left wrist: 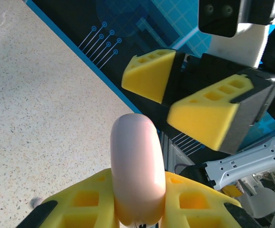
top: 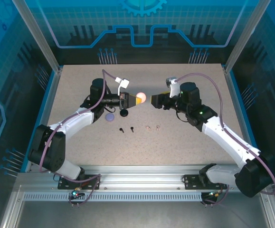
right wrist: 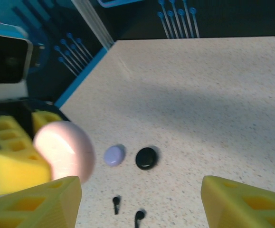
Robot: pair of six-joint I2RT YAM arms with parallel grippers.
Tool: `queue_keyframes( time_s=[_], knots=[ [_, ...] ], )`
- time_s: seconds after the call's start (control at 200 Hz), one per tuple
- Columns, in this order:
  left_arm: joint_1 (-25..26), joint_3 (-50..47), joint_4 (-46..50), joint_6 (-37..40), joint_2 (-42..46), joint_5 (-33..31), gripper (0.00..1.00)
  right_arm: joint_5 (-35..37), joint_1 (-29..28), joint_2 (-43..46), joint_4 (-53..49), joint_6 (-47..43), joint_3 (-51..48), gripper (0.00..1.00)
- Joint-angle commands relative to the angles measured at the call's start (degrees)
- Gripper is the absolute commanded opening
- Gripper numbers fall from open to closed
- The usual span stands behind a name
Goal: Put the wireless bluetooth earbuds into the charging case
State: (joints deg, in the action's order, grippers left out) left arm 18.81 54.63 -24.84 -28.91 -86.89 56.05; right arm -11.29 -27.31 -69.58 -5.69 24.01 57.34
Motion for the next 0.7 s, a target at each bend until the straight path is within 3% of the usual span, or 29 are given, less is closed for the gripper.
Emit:
queue_keyframes(
  time_s=[0.0,0.13,0.475,0.695],
  knots=[
    [0.1,1.2,-2.4,-1.5,0.5,2.0,0.0,-3.4,-0.1,0.0,1.4,0.9,2.2,0.69],
    [0.2,1.2,-2.8,-1.6,0.6,1.6,0.0,1.7,-1.9,-1.7,-1.2,5.3,4.9,0.7],
    [0.4,-2.9,-11.7,-4.2,0.4,-2.7,0.0,19.4,-9.2,-2.6,2.7,38.1,2.8,0.76],
    [0.9,-2.9,-13.5,-5.1,-0.9,-2.9,0.0,24.8,-12.9,-5.5,3.0,44.2,4.6,0.77]
  ],
)
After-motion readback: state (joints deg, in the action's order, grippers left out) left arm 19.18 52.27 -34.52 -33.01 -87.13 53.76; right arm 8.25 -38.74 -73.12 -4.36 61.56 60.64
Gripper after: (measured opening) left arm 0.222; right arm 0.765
